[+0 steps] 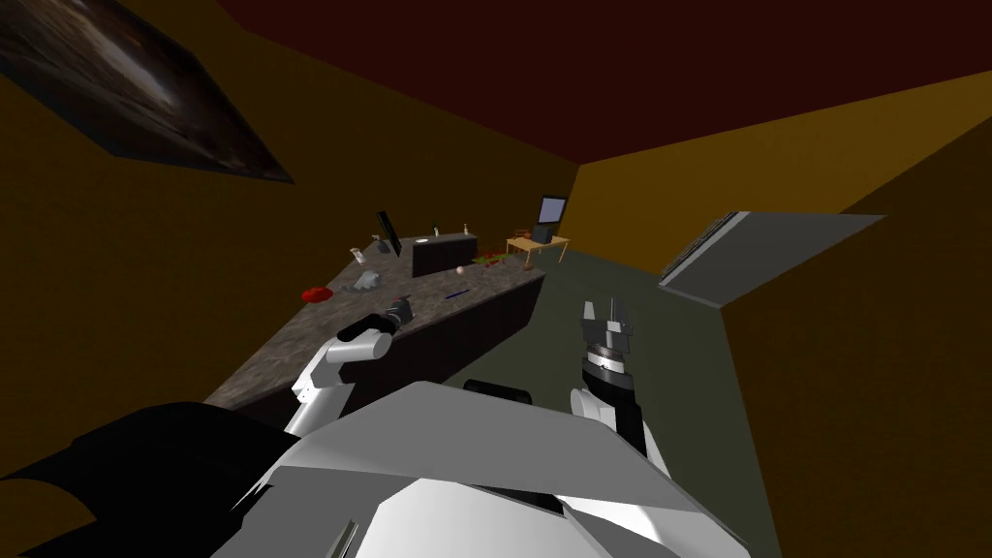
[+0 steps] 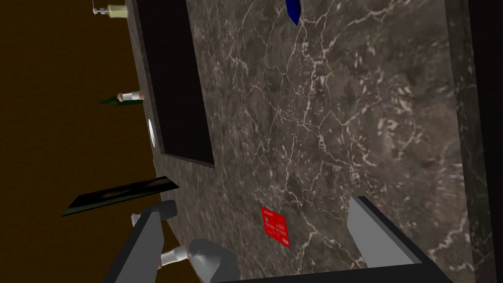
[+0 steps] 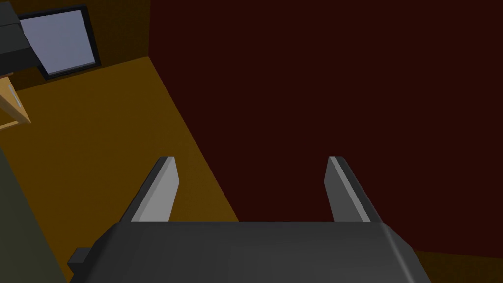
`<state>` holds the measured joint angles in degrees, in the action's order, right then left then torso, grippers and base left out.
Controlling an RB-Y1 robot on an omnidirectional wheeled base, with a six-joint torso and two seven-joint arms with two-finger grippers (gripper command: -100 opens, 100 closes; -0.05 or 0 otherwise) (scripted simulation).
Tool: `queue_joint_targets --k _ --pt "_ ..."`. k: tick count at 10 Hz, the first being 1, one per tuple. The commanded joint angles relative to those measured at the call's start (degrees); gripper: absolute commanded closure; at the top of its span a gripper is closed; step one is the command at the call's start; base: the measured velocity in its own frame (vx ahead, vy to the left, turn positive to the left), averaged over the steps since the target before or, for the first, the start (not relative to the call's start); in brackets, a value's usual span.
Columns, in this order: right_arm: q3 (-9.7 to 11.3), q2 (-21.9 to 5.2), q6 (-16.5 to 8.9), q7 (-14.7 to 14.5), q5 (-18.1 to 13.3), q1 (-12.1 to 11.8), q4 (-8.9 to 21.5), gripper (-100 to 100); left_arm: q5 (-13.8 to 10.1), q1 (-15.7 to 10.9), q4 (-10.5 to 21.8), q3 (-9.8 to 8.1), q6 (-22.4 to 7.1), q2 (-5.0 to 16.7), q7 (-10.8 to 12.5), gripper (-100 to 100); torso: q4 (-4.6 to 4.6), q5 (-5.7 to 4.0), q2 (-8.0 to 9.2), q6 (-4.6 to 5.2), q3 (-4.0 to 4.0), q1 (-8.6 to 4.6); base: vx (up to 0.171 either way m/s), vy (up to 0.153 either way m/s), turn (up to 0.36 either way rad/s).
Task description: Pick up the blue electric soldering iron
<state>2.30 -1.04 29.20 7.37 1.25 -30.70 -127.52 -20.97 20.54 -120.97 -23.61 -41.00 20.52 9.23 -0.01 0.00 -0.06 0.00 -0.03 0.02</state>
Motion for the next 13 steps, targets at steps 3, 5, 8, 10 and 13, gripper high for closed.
queue_joint_targets --k 3,5,8,10,13 --pt "-0.01 0.0 0.0 0.0 0.0 -0.02 0.0 0 -1.85 -0.55 1.03 -2.51 -5.86 0.92 1.83 -100 0.0 0.01 0.02 -0.08 0.01 0.02 0.016 -0.003 -0.094" --pt "-0.01 0.0 0.0 0.0 0.0 -0.01 0.0 0 -1.85 -0.55 1.03 -2.51 -8.69 0.92 1.83 -100 -0.01 0.01 -0.05 -0.05 -0.03 0.02 0.018 -0.002 -0.07" --pt "-0.01 0.0 0.0 0.0 0.0 -0.02 0.0 0 -3.09 -0.82 1.69 -4.23 -13.15 1.53 3.02 -100 -0.01 0.01 -0.04 -0.06 -0.02 0.02 0.021 -0.003 -0.111" --pt "-0.01 0.0 0.0 0.0 0.0 -0.01 0.0 0 -4.3 -1.04 2.33 -5.95 -16.96 2.14 4.22 -100 -0.01 0.01 -0.06 -0.03 -0.04 0.02 0.038 -0.002 -0.159" --pt "-0.01 0.0 0.0 0.0 0.0 -0.01 0.0 0 -5.47 -1.23 2.98 -7.65 -21.22 2.71 5.42 -100 -0.02 0.01 -0.08 -0.03 -0.05 0.03 0.033 0.006 -0.122"
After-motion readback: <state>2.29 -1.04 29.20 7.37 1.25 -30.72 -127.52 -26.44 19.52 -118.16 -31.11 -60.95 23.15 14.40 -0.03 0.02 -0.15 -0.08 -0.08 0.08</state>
